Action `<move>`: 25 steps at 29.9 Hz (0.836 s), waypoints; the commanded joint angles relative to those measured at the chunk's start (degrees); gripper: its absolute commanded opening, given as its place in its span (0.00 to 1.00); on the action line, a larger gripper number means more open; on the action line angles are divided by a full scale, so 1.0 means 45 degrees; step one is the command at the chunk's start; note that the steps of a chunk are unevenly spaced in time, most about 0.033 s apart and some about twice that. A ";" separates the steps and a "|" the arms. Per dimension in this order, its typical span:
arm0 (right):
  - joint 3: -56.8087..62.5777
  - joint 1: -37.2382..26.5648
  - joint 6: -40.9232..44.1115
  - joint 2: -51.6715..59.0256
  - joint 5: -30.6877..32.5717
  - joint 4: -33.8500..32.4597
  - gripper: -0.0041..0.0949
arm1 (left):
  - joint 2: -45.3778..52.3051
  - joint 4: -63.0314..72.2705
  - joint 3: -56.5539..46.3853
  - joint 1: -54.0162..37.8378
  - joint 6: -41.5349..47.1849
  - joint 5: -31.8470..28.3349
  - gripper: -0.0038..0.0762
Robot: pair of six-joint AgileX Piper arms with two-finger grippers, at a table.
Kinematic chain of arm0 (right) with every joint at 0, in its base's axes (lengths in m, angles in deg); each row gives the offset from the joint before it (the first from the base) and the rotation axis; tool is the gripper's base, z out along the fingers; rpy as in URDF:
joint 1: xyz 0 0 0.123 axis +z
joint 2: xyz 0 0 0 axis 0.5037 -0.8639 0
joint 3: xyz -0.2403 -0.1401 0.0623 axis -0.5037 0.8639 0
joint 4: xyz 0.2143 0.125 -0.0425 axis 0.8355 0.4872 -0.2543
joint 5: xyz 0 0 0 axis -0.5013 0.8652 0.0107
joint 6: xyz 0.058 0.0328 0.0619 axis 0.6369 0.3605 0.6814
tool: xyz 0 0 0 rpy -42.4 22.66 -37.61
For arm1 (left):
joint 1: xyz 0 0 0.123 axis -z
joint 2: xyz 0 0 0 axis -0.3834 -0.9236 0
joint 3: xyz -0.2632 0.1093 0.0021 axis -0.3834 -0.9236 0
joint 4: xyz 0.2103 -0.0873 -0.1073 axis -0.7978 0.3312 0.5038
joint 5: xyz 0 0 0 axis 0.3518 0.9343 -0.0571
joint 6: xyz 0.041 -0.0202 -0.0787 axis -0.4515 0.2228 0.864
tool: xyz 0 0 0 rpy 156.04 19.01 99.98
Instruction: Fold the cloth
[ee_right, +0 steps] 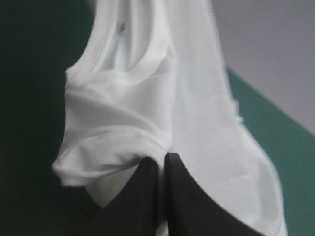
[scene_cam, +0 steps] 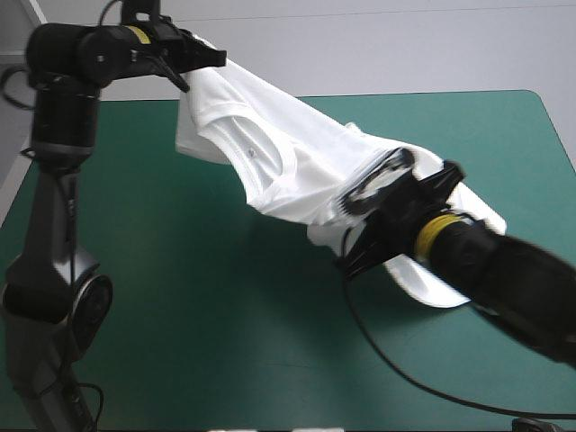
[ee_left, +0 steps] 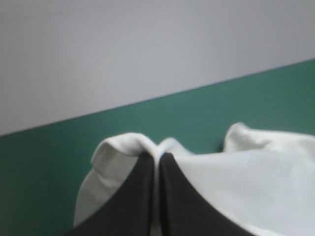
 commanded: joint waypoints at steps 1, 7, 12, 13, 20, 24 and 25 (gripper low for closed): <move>-0.2713 -0.0028 -0.0576 0.1009 -0.0043 -0.1215 0.04 | 0.2326 -0.0439 0.0380 0.0083 0.0424 -0.1278 0.04; -0.6399 -0.0028 -0.2584 0.1070 -0.0049 -0.1359 0.04 | 0.4615 -0.0748 0.0380 0.0083 0.0496 -0.2733 0.04; -0.8097 -0.0028 -0.3150 0.1070 -0.1448 -0.1359 0.04 | 0.6004 -0.0873 0.0380 0.0083 0.0424 -0.3828 0.04; -0.8288 -0.0028 -0.3291 0.1070 -0.1817 -0.1359 0.04 | 0.6205 -0.0967 0.0380 0.0083 0.0424 -0.3894 0.04; -0.8816 -0.0028 -0.3420 0.1070 -0.3836 -0.1264 0.04 | 0.6628 -0.2510 0.0380 0.0083 0.0318 -0.3578 0.04; -0.8816 -0.0028 -0.3375 0.0837 -0.3309 -0.1531 0.04 | 0.6261 -0.2542 0.0355 0.0083 -0.0194 -0.2982 0.04; -0.8816 -0.0028 -0.3259 0.0712 -0.3075 -0.1761 0.04 | 0.6133 -0.2542 0.0355 0.0083 -0.0280 -0.2888 0.04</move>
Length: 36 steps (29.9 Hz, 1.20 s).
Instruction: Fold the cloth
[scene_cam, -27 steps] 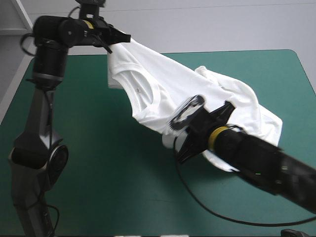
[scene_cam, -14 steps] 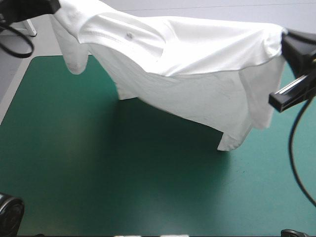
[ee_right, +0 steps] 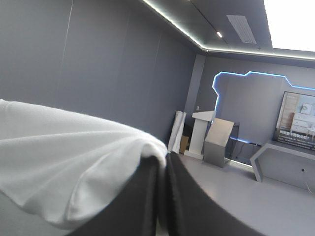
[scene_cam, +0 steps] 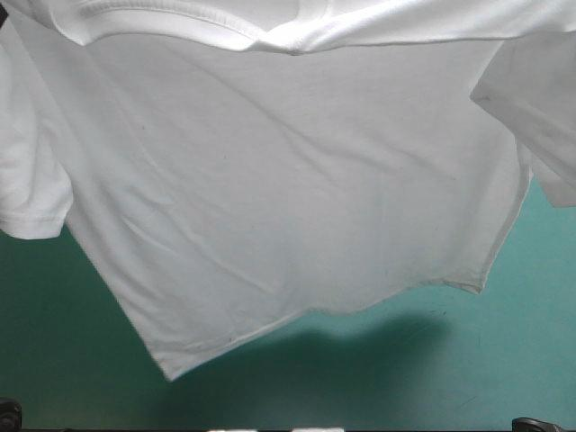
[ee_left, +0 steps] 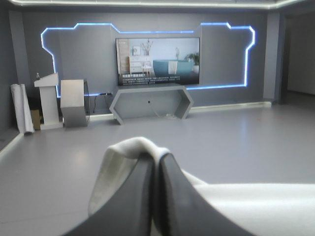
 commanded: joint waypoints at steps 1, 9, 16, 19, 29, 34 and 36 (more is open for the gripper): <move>-0.0244 -0.0028 0.0450 -0.0362 -0.0225 -0.1389 0.04 | -0.0376 -0.0342 0.0058 0.0061 -0.0320 -0.0520 0.04; -0.0244 -0.0059 0.2331 -0.2241 0.2517 -0.5182 0.02 | -0.2379 -0.0108 -0.0704 0.0061 -0.0329 0.0094 0.04; -0.0244 -0.4621 0.2133 -0.4525 0.2039 -0.1695 0.02 | -0.4233 0.0966 -0.1266 0.0061 -0.0302 0.0269 0.04; -0.0244 -0.7166 0.1555 -0.5677 0.1310 0.1456 0.02 | -0.4934 0.1020 -0.1429 0.0061 -0.0302 0.0245 0.04; -0.0244 -1.1128 0.1461 -0.8885 -0.1879 0.3501 0.02 | -0.7485 -0.1005 -0.1429 -0.0201 0.0877 -0.2222 0.04; -0.0244 -1.1470 0.1567 -1.0399 -0.1736 0.4453 0.02 | -0.9056 -0.1001 -0.1429 -0.0201 0.0877 -0.2270 0.04; -0.0244 -1.1470 0.1453 -1.0945 -0.1653 0.4984 0.03 | -0.9685 -0.0696 -0.1429 -0.0201 0.0877 -0.2246 0.04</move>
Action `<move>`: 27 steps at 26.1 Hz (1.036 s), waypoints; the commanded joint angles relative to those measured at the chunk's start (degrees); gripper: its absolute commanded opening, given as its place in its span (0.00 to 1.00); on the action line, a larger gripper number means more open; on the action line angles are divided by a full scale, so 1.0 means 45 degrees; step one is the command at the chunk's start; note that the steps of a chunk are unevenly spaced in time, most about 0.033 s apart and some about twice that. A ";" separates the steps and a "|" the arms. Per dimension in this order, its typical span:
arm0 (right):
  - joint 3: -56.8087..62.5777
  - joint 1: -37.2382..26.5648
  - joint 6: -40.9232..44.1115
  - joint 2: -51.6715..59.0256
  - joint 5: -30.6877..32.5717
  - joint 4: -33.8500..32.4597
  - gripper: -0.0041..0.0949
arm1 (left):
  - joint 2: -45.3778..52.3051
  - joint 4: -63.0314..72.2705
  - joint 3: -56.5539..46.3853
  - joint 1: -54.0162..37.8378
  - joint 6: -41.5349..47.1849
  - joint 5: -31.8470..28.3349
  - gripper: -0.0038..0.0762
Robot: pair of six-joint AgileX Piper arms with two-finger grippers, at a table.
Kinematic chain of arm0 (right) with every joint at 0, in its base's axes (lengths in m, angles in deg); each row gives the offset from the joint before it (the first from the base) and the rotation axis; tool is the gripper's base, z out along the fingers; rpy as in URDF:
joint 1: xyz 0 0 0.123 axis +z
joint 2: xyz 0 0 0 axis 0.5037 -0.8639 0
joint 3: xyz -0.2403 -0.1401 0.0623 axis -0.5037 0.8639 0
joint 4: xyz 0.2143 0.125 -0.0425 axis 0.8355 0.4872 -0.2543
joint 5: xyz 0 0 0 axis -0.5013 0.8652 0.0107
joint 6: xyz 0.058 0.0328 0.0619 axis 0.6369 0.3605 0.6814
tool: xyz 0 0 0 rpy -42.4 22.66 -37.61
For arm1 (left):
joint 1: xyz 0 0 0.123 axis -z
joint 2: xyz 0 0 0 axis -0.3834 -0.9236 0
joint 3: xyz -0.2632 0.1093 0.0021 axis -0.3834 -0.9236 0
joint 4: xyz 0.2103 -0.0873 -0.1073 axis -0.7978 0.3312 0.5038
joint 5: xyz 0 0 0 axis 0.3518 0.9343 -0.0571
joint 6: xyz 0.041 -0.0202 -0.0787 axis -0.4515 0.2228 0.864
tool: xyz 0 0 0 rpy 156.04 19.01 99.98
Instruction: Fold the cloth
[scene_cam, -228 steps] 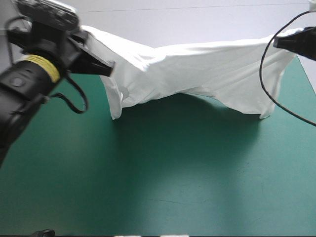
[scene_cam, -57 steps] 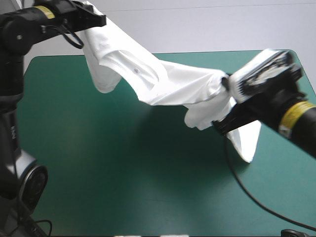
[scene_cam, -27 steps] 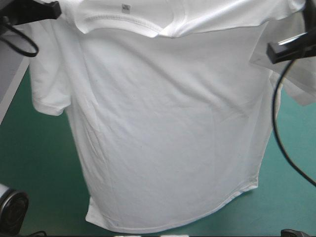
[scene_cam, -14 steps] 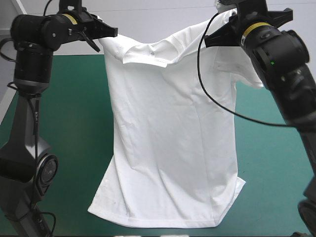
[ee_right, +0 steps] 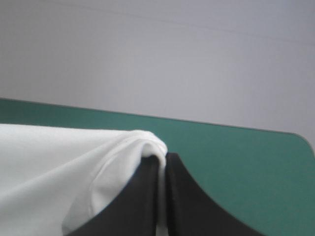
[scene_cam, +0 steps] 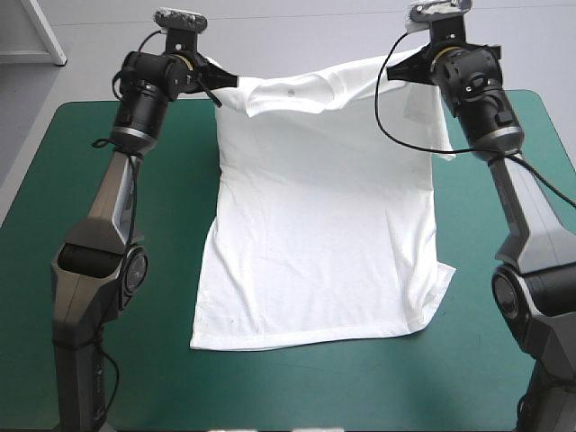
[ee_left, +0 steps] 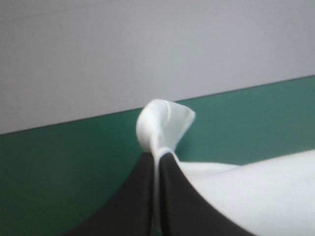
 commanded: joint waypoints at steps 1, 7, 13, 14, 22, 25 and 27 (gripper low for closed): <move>-0.0326 -0.0082 -0.0237 -0.0308 -0.0781 0.0705 0.04 | -0.0220 0.0266 0.0297 -0.0020 0.0213 -0.0917 0.04; -0.0326 -0.0305 -0.0563 -0.1685 -0.1286 0.2529 0.64 | -0.1931 0.0765 0.0297 -0.0020 0.0380 -0.1901 0.35; -0.0345 -0.0313 -0.0563 -0.1601 -0.0962 0.1788 0.88 | -0.2531 0.0863 0.0362 -0.0053 0.0469 -0.0723 0.64; -0.0345 -0.0313 -0.0620 -0.0875 0.0178 0.1890 0.82 | -0.2151 0.0675 0.0484 -0.0028 0.0004 0.0471 0.64; -0.0270 -0.0313 -0.2114 0.1818 0.5884 0.2334 0.65 | 0.0420 0.1382 -0.0101 -0.0028 -0.0866 0.4042 0.64; 0.0966 -0.0313 -0.2274 0.3217 0.6001 0.2685 0.61 | 0.2139 0.2299 -0.1734 -0.0001 -0.0560 0.4042 0.64; 0.2866 -0.0313 -0.2141 0.4512 0.6001 0.2707 0.60 | 0.3513 0.2872 -0.3720 -0.0001 -0.0608 0.4042 0.64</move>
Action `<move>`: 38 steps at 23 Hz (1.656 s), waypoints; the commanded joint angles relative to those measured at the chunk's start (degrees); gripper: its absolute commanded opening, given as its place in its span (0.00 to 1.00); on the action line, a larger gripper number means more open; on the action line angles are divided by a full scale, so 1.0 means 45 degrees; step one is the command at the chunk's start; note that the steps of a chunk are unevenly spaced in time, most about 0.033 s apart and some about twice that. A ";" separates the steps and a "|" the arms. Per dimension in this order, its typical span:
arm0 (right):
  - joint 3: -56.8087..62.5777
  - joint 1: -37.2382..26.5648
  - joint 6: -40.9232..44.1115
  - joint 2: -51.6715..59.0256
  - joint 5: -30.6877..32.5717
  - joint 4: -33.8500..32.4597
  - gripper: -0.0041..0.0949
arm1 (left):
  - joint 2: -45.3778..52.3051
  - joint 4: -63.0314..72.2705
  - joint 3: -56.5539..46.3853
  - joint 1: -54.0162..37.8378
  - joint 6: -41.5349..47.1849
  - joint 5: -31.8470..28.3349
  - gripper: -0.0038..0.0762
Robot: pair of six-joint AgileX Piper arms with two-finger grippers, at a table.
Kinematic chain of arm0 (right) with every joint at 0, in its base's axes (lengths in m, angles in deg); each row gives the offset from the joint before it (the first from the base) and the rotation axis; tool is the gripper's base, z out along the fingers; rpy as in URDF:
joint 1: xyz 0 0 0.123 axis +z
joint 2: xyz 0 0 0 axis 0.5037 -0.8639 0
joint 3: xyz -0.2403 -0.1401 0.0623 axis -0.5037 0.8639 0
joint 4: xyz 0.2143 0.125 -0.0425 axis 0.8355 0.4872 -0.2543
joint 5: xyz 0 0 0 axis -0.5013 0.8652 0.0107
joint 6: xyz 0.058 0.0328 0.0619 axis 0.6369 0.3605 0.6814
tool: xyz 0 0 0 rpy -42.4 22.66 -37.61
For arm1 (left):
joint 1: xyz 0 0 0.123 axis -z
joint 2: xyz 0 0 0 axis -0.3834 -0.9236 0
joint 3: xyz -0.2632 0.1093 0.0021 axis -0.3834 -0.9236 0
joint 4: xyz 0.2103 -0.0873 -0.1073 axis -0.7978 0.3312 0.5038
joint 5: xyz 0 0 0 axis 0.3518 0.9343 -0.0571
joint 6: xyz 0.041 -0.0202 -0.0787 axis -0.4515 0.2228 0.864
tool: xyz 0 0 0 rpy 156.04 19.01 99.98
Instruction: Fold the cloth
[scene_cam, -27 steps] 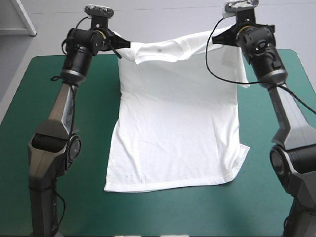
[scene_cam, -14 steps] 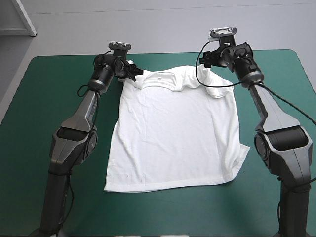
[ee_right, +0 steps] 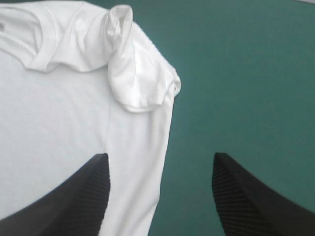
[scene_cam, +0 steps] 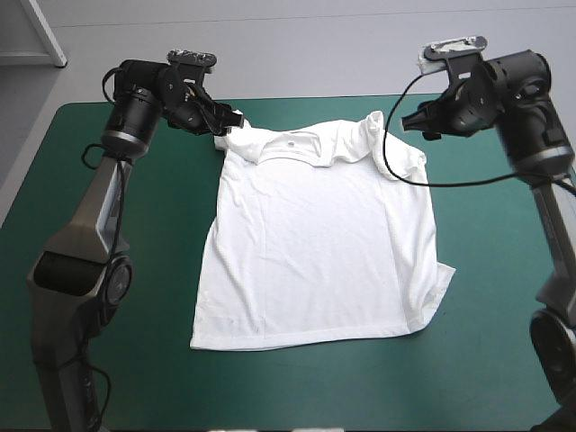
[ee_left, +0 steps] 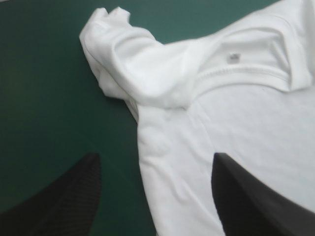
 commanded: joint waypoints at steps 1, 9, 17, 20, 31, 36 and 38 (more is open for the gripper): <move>0.2718 -0.0080 0.0016 0.2678 0.0050 -0.0030 0.60 | 0.2917 0.0941 -0.2961 0.0013 -0.0045 0.0528 0.64; 0.9751 -0.0080 0.0647 0.7046 -0.1573 0.0557 0.60 | 0.8187 0.1131 -1.1638 0.0013 -0.0147 -0.0512 0.64; 1.1426 -0.0080 0.0505 0.8036 -0.1562 0.1034 0.60 | 1.0753 0.2730 -1.8984 0.0768 0.0723 -0.3078 0.64; 1.1426 -0.0080 0.0467 0.8036 -0.1509 0.1086 0.60 | 1.0646 0.2550 -1.9873 0.2077 0.1681 -0.4607 0.64; 1.1696 -0.0080 0.0475 0.8013 -0.1909 0.0706 0.60 | 0.9652 0.1407 -2.0727 0.3165 0.4368 -0.6542 0.64; 1.2676 -0.0080 0.0590 0.7936 -0.3210 0.0477 0.60 | 0.9446 0.1658 -2.0727 0.3165 0.4368 -0.6574 0.43; 1.3103 -0.0080 0.0654 0.7694 -0.3450 0.0440 0.60 | 0.9446 0.1828 -2.0727 0.3165 0.4160 -0.6636 0.28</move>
